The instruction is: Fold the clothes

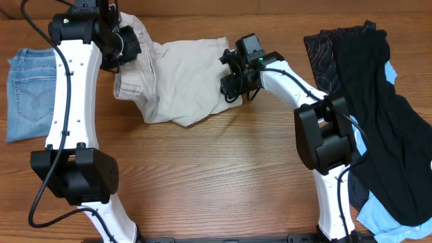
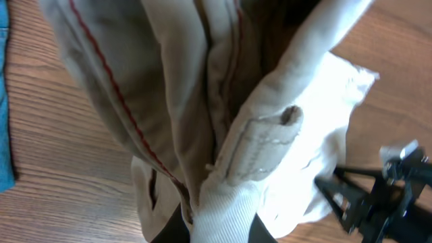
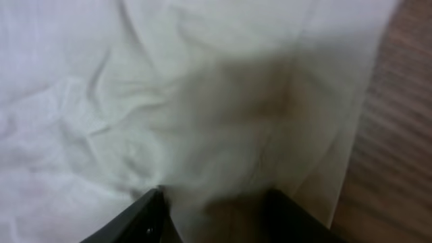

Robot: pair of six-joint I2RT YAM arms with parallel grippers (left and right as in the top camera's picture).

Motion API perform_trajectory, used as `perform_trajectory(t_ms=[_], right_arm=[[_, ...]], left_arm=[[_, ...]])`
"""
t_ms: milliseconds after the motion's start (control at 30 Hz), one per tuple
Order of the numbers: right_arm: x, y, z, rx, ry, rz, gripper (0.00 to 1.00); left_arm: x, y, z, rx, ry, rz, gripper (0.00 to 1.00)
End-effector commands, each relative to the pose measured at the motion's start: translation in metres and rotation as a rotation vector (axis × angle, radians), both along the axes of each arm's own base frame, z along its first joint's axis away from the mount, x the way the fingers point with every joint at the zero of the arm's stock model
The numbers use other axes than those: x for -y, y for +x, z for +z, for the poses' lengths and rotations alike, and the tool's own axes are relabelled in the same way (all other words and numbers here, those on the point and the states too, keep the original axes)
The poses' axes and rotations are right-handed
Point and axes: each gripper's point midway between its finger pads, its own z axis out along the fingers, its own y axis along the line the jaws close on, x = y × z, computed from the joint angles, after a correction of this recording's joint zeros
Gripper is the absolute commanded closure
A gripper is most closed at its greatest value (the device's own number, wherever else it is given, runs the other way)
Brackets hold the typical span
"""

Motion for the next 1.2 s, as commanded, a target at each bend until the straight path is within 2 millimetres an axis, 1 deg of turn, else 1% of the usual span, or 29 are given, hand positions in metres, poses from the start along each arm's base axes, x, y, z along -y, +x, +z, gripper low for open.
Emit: perform_trajectory(t_ms=[0, 33, 100, 167, 233, 267, 300, 367, 467, 500, 567, 600, 700, 800, 1000, 1067, 1167], right_arm=[[-0.017, -0.038, -0.018, -0.110, -0.029, 0.056, 0.51], [-0.021, -0.044, -0.019, -0.122, -0.034, 0.064, 0.51], [-0.037, -0.057, -0.019, -0.148, -0.037, 0.063, 0.52], [-0.050, -0.066, -0.019, -0.148, -0.039, 0.093, 0.52], [-0.065, -0.076, -0.019, -0.137, -0.042, 0.131, 0.52], [-0.069, -0.078, -0.019, -0.132, -0.046, 0.140, 0.51], [-0.073, -0.082, -0.020, -0.126, -0.057, 0.151, 0.51], [-0.079, -0.090, -0.020, -0.134, -0.062, 0.166, 0.52], [-0.082, -0.095, -0.021, -0.144, -0.068, 0.174, 0.52], [-0.082, -0.096, -0.021, -0.147, -0.070, 0.176, 0.52], [-0.082, -0.096, -0.021, -0.152, -0.070, 0.161, 0.52], [-0.082, -0.096, -0.021, -0.153, -0.070, 0.153, 0.52], [-0.081, -0.096, -0.021, -0.153, -0.071, 0.154, 0.51], [-0.081, -0.096, -0.021, -0.154, -0.072, 0.153, 0.52], [-0.081, -0.097, -0.021, -0.158, -0.074, 0.153, 0.52], [-0.080, -0.097, -0.021, -0.160, -0.075, 0.153, 0.52], [-0.080, -0.097, -0.021, -0.161, -0.076, 0.153, 0.52]], left_arm=[[-0.022, 0.007, 0.009, 0.035, -0.014, 0.089, 0.89], [-0.026, 0.008, 0.009, 0.038, -0.015, 0.097, 0.88], [-0.031, 0.008, 0.010, 0.044, -0.029, 0.104, 0.87], [-0.028, 0.010, 0.012, 0.052, -0.067, 0.093, 0.86], [-0.016, 0.013, 0.016, 0.070, -0.133, 0.059, 0.84], [-0.012, 0.014, 0.018, 0.076, -0.158, 0.053, 0.83], [-0.003, 0.015, 0.020, 0.082, -0.193, 0.037, 0.82], [0.009, 0.017, 0.022, 0.087, -0.207, 0.013, 0.82], [0.022, 0.016, 0.021, 0.084, -0.203, -0.013, 0.81], [0.029, 0.015, 0.020, 0.078, -0.200, -0.026, 0.80], [0.042, 0.011, 0.018, 0.060, -0.192, -0.051, 0.79], [0.045, 0.009, 0.016, 0.050, -0.175, -0.054, 0.78], [0.049, 0.000, 0.004, 0.001, -0.074, -0.050, 0.73], [0.055, -0.005, -0.008, -0.043, -0.019, -0.058, 0.72], [0.073, -0.005, -0.031, -0.101, -0.015, -0.095, 0.73], [0.074, -0.004, -0.035, -0.110, -0.014, -0.097, 0.73], [0.071, -0.004, -0.036, -0.109, -0.004, -0.091, 0.73]])
